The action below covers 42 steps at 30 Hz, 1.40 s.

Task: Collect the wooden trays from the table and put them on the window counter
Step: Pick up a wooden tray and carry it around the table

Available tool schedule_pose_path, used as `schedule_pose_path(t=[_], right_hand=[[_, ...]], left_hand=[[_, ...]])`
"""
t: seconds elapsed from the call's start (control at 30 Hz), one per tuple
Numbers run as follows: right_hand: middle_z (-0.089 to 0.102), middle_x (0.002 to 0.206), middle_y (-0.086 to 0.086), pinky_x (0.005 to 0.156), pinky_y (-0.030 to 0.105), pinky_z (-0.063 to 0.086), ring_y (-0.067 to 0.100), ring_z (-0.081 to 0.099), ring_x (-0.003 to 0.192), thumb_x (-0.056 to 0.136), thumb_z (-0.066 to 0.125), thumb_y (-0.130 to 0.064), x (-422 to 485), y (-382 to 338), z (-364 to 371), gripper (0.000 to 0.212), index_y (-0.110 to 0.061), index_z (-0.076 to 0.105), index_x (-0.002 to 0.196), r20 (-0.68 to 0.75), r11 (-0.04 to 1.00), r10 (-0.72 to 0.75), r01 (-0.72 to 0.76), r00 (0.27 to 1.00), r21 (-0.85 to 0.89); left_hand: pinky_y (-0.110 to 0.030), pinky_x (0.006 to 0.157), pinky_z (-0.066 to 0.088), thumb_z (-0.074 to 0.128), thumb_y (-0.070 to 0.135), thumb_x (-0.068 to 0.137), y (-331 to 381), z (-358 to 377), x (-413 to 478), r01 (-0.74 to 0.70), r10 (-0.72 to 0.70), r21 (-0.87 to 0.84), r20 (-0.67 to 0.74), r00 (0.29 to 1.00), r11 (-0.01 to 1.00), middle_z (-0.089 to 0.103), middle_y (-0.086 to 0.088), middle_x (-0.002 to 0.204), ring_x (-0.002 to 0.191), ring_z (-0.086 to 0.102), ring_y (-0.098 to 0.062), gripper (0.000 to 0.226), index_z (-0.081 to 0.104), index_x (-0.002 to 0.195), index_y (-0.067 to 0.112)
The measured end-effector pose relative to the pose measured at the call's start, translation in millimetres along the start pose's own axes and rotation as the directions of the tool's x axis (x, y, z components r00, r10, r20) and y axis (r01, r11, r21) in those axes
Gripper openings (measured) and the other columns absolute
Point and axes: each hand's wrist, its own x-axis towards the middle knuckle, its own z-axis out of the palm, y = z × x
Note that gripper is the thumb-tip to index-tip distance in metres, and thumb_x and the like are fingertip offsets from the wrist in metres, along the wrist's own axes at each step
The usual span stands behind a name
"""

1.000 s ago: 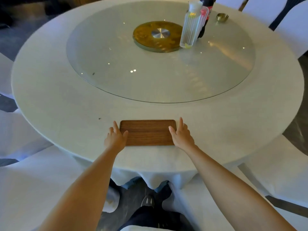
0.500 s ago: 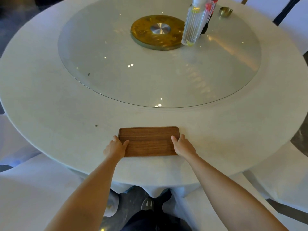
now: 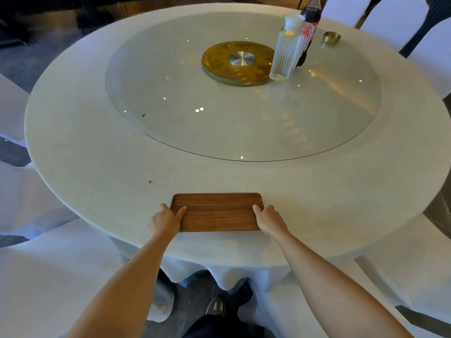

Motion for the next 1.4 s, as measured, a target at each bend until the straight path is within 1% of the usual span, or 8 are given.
schedule_pose_path(t=[0.3,0.57,0.7,0.83,1.03,1.13,1.2,1.4], right_hand=[[0.057,0.126,0.02,0.089,0.041,0.045,0.037,0.055,0.114,0.098,0.028,-0.042,-62.7,-19.4,-1.8,0.051,-0.001,0.038,0.126,-0.11,0.969,-0.246,0.242,0.963,-0.043],[0.056,0.127,0.022,0.089,0.041,0.044,0.038,0.055,0.115,0.098,0.03,-0.041,-140.2,-68.0,18.3,0.05,0.0,0.039,0.126,-0.102,0.864,-0.502,0.492,0.859,-0.111],[0.056,0.128,0.022,0.09,0.041,0.045,0.038,0.055,0.116,0.098,0.03,-0.041,-187.0,-98.8,51.8,0.05,0.0,0.038,0.127,-0.057,0.793,-0.605,0.593,0.795,-0.141],[0.056,0.127,0.02,0.088,0.04,0.045,0.037,0.055,0.115,0.098,0.03,-0.041,-240.7,-132.5,104.1,0.052,0.0,0.037,0.128,0.028,0.707,-0.693,0.687,0.721,-0.168],[0.056,0.126,0.021,0.09,0.042,0.044,0.038,0.053,0.116,0.098,0.03,-0.042,-352.2,-190.7,226.3,0.051,0.001,0.04,0.124,0.195,0.549,-0.8,0.823,0.568,-0.146],[0.054,0.129,0.024,0.092,0.043,0.043,0.04,0.052,0.118,0.099,0.031,-0.041,-416.9,-217.2,292.6,0.052,0.003,0.04,0.125,0.261,0.475,-0.834,0.873,0.486,-0.111],[0.054,0.129,0.025,0.093,0.043,0.042,0.04,0.052,0.118,0.098,0.032,-0.04,-456.8,-233.3,336.5,0.051,0.003,0.04,0.125,0.288,0.437,-0.851,0.896,0.439,-0.074],[0.055,0.128,0.021,0.092,0.039,0.043,0.037,0.053,0.116,0.098,0.033,-0.041,-561.7,-270.8,456.1,0.048,-0.001,0.043,0.124,0.388,0.345,-0.866,0.939,0.316,0.006]], left_hand=[[-0.041,0.072,0.047,0.042,0.056,0.089,-42.6,-40.2,-56.1,0.049,-0.095,-0.274,-0.157,0.983,0.961,0.065,-0.023,0.102,0.094,0.061,-0.039,0.061,0.046,0.104,-0.003],[-0.045,0.082,0.049,0.041,0.056,0.089,-119.0,-91.6,-120.1,0.117,-0.262,-0.489,-0.241,0.935,0.865,0.057,-0.015,0.09,0.091,0.061,-0.038,0.049,0.034,0.089,0.008],[-0.043,0.081,0.051,0.044,0.052,0.089,-177.0,-116.9,-149.3,0.127,-0.348,-0.579,-0.289,0.892,0.806,0.059,-0.019,0.09,0.094,0.062,-0.04,0.047,0.034,0.09,0.006],[-0.035,0.07,0.038,0.042,0.05,0.091,-250.3,-140.9,-188.4,0.21,-0.469,-0.579,-0.344,0.813,0.788,0.062,-0.021,0.102,0.098,0.06,-0.038,0.048,0.041,0.097,0.002],[-0.038,0.073,0.038,0.041,0.054,0.09,-407.1,-176.3,-259.9,0.336,-0.641,-0.604,-0.403,0.654,0.723,0.063,-0.023,0.11,0.103,0.058,-0.04,0.048,0.034,0.09,0.006],[-0.041,0.08,0.043,0.041,0.054,0.09,-488.8,-199.9,-297.7,0.393,-0.708,-0.617,-0.423,0.565,0.682,0.063,-0.022,0.115,0.107,0.058,-0.04,0.054,0.042,0.104,0.002],[-0.04,0.078,0.042,0.04,0.054,0.09,-541.2,-213.4,-319.2,0.425,-0.739,-0.619,-0.436,0.513,0.66,0.063,-0.021,0.115,0.106,0.059,-0.039,0.059,0.043,0.112,0.0],[-0.037,0.072,0.038,0.04,0.054,0.091,-678.1,-239.0,-375.7,0.491,-0.813,-0.648,-0.447,0.374,0.582,0.063,-0.02,0.114,0.104,0.06,-0.039,0.06,0.043,0.118,0.0]])
